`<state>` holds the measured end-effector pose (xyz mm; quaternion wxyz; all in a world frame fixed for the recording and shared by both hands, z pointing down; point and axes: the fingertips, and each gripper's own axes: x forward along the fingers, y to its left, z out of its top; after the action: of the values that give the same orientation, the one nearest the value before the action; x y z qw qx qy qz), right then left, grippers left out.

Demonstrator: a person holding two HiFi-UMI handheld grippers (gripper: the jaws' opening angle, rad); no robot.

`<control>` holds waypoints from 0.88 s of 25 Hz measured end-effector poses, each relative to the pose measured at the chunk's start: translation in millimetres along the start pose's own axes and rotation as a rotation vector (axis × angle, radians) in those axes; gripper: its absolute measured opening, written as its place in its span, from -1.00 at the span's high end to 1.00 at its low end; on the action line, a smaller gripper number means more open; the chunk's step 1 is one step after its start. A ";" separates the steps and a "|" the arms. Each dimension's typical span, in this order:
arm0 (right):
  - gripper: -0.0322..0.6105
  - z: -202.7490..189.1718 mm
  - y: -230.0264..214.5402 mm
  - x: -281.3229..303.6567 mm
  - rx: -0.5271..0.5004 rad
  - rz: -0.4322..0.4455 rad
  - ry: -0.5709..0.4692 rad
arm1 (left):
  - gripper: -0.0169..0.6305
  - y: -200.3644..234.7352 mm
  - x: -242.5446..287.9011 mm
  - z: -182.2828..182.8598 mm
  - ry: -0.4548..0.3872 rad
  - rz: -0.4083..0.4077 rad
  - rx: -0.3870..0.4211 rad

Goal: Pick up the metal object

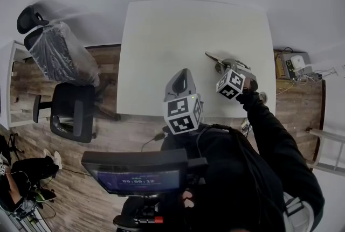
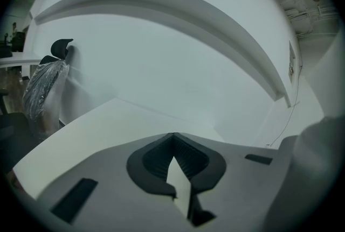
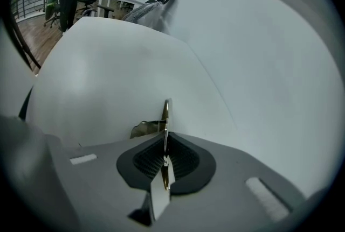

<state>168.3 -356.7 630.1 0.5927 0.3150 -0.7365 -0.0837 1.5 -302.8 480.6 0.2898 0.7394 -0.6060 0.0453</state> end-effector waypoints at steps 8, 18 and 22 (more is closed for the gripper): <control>0.89 -0.8 -2.6 0.8 -0.003 0.018 0.001 | 0.95 -2.1 3.1 2.8 -0.003 -0.002 0.003; 0.89 -2.2 -11.2 -10.5 0.032 -0.009 -0.032 | 0.95 -6.5 1.6 1.7 -0.001 -0.010 0.016; 0.89 -0.7 -17.3 -19.0 0.058 -0.024 -0.049 | 0.95 -9.2 0.8 5.5 -0.006 -0.014 0.027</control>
<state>177.1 -359.4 606.1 0.5640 0.3387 -0.7492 -0.0769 8.7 -305.2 472.9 0.2781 0.7476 -0.6011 0.0493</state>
